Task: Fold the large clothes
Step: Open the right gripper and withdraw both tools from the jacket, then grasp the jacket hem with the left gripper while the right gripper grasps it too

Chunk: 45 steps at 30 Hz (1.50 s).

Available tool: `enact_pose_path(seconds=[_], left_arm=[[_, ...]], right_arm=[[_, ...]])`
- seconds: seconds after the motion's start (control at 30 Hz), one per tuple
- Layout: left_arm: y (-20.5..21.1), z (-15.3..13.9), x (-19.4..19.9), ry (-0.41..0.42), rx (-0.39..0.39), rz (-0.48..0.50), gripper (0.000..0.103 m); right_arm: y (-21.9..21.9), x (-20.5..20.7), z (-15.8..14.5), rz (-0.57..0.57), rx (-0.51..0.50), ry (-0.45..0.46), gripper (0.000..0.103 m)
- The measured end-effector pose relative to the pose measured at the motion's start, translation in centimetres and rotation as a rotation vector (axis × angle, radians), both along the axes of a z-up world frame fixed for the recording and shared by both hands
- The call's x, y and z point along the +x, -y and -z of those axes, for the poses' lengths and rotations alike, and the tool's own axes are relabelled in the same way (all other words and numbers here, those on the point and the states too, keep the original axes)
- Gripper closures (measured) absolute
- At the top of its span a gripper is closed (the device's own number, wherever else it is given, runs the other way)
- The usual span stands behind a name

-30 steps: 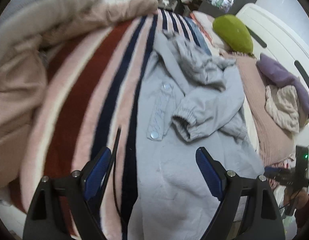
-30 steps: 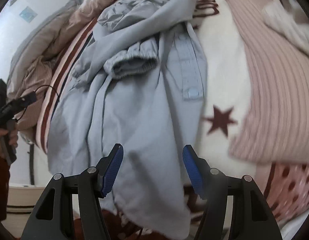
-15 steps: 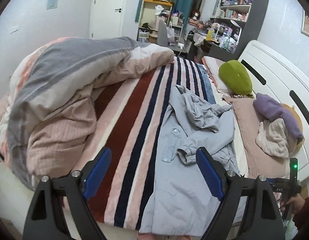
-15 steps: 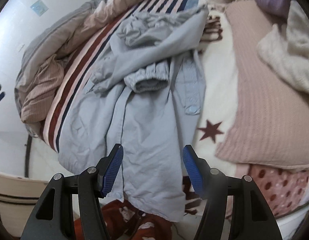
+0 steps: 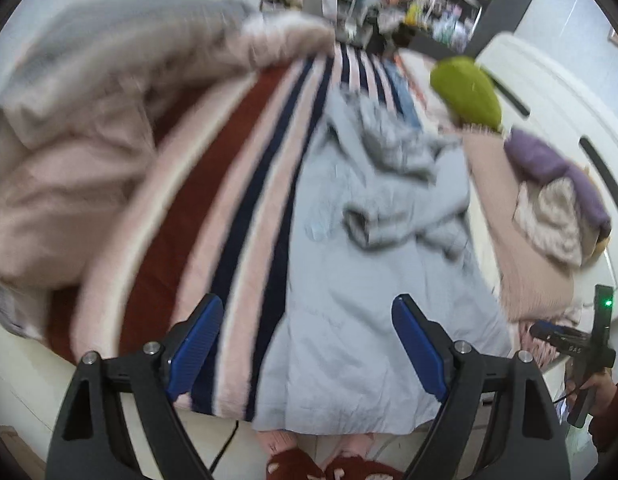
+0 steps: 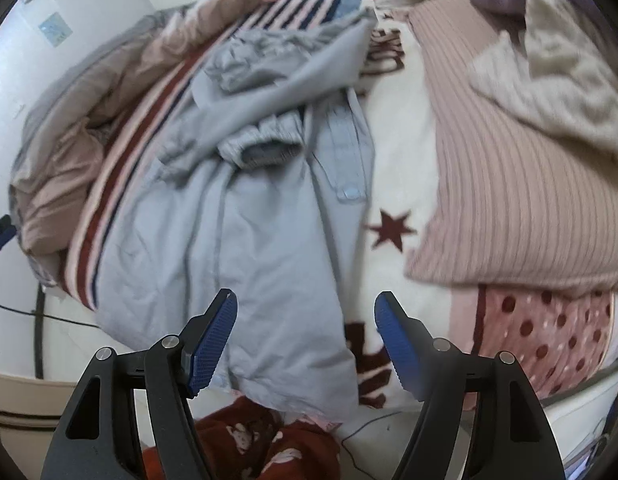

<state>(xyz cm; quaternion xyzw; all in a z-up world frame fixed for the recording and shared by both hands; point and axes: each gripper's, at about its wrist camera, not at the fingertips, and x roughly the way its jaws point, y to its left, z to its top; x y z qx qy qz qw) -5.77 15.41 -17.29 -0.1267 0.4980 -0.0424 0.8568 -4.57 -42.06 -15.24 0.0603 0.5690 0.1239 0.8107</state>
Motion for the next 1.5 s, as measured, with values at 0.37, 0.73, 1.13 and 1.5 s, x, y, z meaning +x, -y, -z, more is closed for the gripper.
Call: enact_pose_path(seconds=[0.37, 0.73, 1.13, 1.5], left_arm=[[3.5, 14.6, 2.8, -0.254, -0.017, 0.071, 0.026], [4.4, 15.7, 2.7, -0.316, -0.075, 0.08, 0.078], [5.8, 5.3, 4.6, -0.173, -0.128, 0.175, 0.099], [7.5, -2.3, 11.4, -0.029, -0.136, 0.226, 0.1]], right_arm=[[1.3, -0.4, 9.1, 0.056, -0.018, -0.116, 0.035], [-1.2, 0.0, 10.8, -0.058, 0.074, -0.235, 0.08], [-0.8, 1.6, 4.3, -0.069, 0.304, -0.203, 0.098], [-0.7, 8.7, -4.3, -0.125, 0.429, -0.09, 0.1]])
